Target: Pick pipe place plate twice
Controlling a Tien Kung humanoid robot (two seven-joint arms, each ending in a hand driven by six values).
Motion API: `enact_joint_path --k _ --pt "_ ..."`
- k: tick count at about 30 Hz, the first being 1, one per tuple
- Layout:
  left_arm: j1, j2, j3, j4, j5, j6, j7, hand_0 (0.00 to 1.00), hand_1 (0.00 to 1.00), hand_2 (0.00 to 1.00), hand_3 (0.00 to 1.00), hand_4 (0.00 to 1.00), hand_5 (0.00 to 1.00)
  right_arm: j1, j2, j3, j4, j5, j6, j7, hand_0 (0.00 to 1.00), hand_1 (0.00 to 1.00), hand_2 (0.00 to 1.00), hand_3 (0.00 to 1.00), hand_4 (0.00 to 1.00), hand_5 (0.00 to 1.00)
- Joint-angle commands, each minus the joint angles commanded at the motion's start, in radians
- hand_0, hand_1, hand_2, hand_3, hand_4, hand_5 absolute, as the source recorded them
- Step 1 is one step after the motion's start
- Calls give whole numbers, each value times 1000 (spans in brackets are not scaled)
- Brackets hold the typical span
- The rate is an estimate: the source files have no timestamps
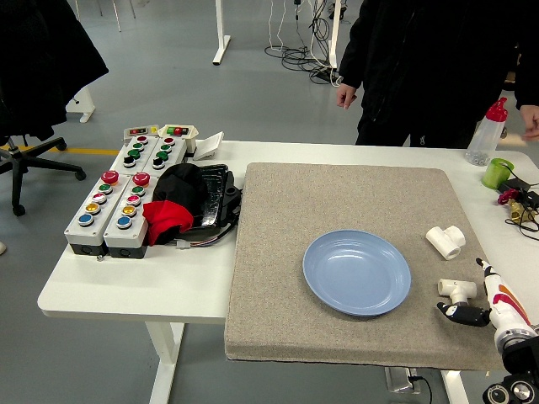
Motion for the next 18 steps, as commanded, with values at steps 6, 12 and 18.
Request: enact_joint_path --k 6,12,18 --pt "1 -1 1 -1 0 -1 1 690 702 739 675 529 998 28 2 -27 -48 7 -38 33 756 750 782 811 774 242" --pt "5 -4 -2 -1 4 -3 3 690 701 741 675 528 998 37 2 -36 -77 30 -12 45 647 678 666 741 711 172" --pt "9 -7 -7 -3 11 -4 8 690 701 741 674 528 998 46 1 -53 -95 37 -14 60 544 606 599 718 693 166"
